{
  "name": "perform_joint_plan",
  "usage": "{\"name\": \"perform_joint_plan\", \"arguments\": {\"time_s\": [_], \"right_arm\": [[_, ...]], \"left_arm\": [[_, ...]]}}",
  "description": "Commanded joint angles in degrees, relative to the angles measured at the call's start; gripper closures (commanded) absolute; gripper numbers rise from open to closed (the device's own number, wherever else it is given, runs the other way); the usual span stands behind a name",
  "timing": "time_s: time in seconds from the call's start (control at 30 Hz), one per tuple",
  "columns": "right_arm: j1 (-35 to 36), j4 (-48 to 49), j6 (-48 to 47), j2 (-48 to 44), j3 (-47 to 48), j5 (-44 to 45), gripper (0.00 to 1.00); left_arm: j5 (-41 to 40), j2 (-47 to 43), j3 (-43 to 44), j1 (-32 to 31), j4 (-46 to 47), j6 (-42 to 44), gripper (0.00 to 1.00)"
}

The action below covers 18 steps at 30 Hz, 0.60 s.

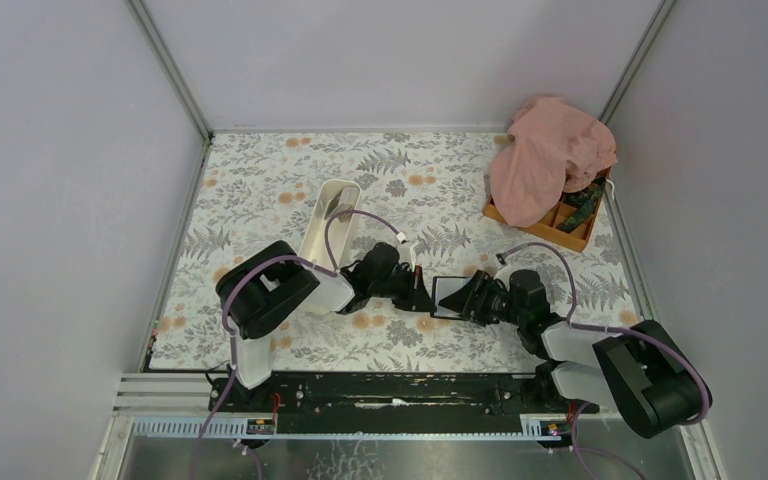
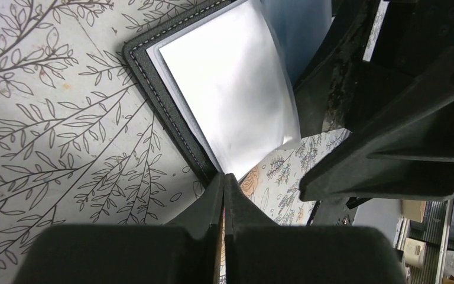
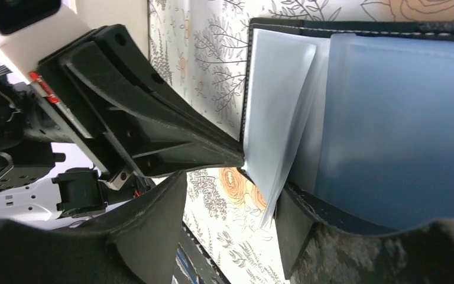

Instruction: Take the credit cards out of the card holder

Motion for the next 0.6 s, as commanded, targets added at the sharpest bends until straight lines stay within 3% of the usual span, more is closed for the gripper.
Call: {"name": "perform_joint_plan", "arguments": {"time_s": [0.0, 0.27, 0.57], "right_arm": [[0.9, 9.4, -0.2, 5.0, 1.2, -3.3, 0.39], [0.9, 13.8, 0.3, 7.2, 1.7, -4.0, 0.39], [0.2, -2.8, -4.5, -7.3, 1.3, -0.9, 0.43]], "left_arm": [[-2.5, 3.2, 0.0, -1.3, -6.6, 2.8, 1.00], [-2.4, 3.7, 0.0, -1.3, -7.4, 2.8, 1.00], [-1.5, 4.7, -1.8, -0.1, -4.2, 1.1, 1.00]]}}
